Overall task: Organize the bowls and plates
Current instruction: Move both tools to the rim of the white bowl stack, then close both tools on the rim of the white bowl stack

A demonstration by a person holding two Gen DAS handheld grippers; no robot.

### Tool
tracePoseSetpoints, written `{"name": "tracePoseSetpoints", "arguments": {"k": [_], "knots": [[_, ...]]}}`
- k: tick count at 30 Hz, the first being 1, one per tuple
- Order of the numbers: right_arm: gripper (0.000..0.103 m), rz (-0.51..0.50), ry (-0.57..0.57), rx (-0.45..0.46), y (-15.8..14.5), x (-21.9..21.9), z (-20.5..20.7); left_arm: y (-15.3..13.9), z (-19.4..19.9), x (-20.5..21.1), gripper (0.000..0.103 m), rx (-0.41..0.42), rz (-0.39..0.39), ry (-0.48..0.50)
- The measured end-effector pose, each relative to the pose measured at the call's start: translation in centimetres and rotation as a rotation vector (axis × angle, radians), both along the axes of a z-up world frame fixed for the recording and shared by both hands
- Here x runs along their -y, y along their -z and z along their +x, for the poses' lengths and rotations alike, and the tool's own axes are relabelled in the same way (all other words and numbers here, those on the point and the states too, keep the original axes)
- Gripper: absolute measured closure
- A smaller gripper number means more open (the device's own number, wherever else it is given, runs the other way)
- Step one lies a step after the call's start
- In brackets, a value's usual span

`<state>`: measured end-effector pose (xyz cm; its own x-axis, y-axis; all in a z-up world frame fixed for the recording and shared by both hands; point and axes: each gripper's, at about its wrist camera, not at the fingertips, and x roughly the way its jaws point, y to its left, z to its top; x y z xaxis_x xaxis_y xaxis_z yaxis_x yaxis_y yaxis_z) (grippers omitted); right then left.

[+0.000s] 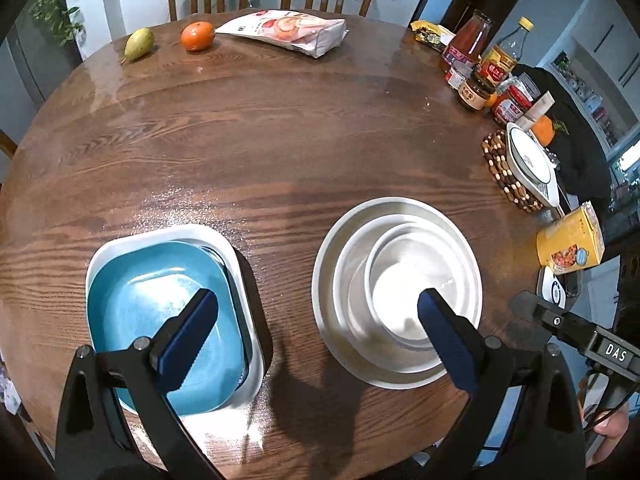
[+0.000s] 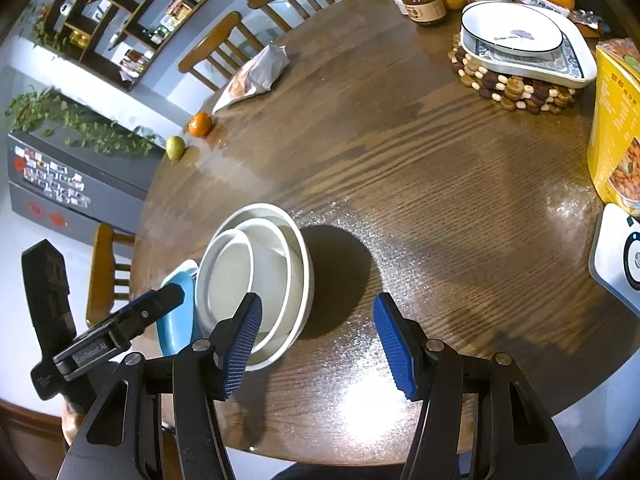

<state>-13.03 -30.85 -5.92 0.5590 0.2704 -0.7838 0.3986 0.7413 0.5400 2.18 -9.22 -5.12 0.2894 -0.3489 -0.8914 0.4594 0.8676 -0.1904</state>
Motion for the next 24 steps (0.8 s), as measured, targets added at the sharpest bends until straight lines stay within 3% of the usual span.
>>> {"name": "tracePoseSetpoints", "arguments": {"k": [8, 13, 19, 21, 24], "knots": [[0.043, 0.018, -0.024, -0.003, 0.7, -0.1, 1.0, 0.8, 0.6, -0.6, 0.009, -0.053, -0.033, -0.039], [0.043, 0.037, -0.023, 0.002, 1.1, 0.1, 1.6, 1.1, 1.4, -1.2, 0.020, -0.103, -0.074, -0.083], [0.056, 0.082, -0.035, -0.002, 1.9, 0.0, 2.3, 1.6, 1.8, -1.3, 0.025, -0.135, -0.082, -0.107], [0.057, 0.080, -0.036, -0.005, 2.0, 0.0, 2.2, 1.6, 1.9, -1.5, 0.033, -0.133, -0.085, -0.109], [0.065, 0.086, -0.036, -0.006, 2.1, 0.0, 2.3, 1.7, 2.2, -1.6, 0.036, -0.134, -0.076, -0.114]]}}
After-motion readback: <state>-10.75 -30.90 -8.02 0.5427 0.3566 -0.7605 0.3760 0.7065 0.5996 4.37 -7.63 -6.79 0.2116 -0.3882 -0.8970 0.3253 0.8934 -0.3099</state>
